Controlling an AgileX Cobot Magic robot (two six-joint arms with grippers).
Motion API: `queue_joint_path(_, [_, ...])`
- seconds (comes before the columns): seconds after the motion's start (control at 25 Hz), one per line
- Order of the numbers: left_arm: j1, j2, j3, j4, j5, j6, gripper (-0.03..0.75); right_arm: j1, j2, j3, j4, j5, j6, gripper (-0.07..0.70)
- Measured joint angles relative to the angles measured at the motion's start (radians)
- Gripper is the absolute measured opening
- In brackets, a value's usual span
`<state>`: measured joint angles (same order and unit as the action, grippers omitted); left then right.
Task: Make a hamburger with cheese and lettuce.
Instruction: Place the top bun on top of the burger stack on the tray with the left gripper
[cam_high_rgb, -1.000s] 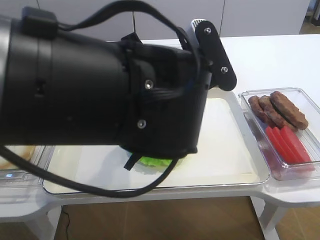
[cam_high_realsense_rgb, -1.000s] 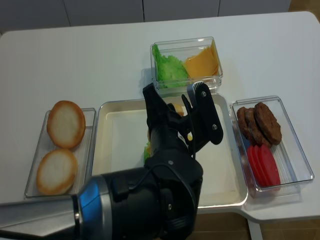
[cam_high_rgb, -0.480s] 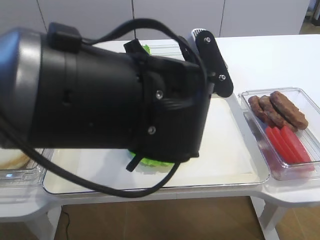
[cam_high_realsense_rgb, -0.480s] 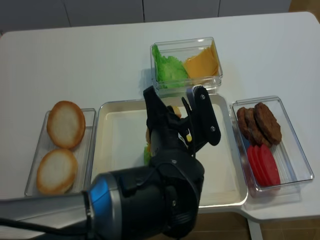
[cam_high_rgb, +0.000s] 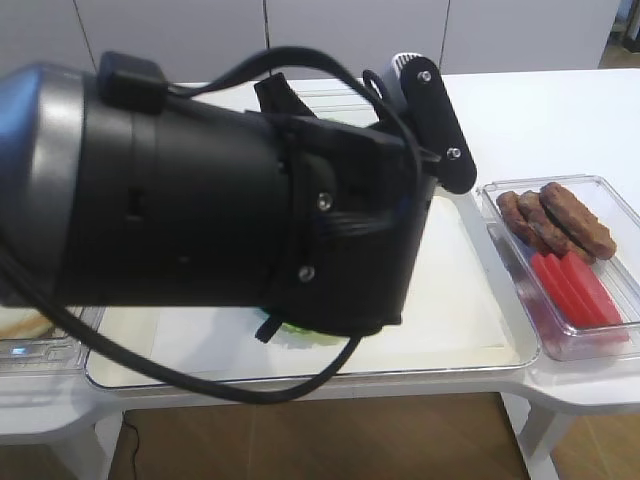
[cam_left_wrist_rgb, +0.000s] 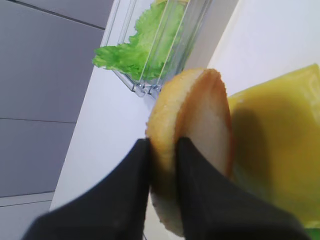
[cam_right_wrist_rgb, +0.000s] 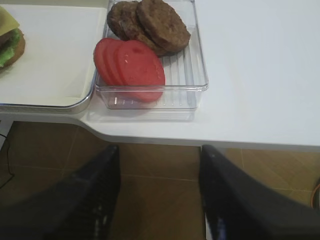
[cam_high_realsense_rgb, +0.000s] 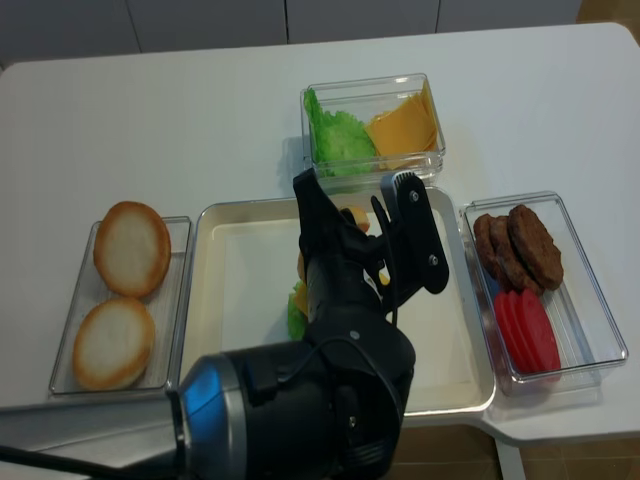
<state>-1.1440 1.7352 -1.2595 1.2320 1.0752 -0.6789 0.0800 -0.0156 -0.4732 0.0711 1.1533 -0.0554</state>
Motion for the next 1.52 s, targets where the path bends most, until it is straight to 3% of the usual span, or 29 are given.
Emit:
queue_joint_path(0.68, [0.000, 0.000, -0.003, -0.054, 0.026, 0.008, 0.108, 0.000, 0.000, 0.000, 0.000, 0.000, 0.000, 0.387])
queue_joint_path(0.96, [0.000, 0.000, -0.003, -0.024, 0.071, 0.025, 0.107, 0.000, 0.000, 0.000, 0.000, 0.000, 0.000, 0.387])
queue_joint_path(1.52, [0.000, 0.000, -0.003, -0.071, 0.058, 0.027, 0.107, 0.000, 0.000, 0.000, 0.000, 0.000, 0.000, 0.387])
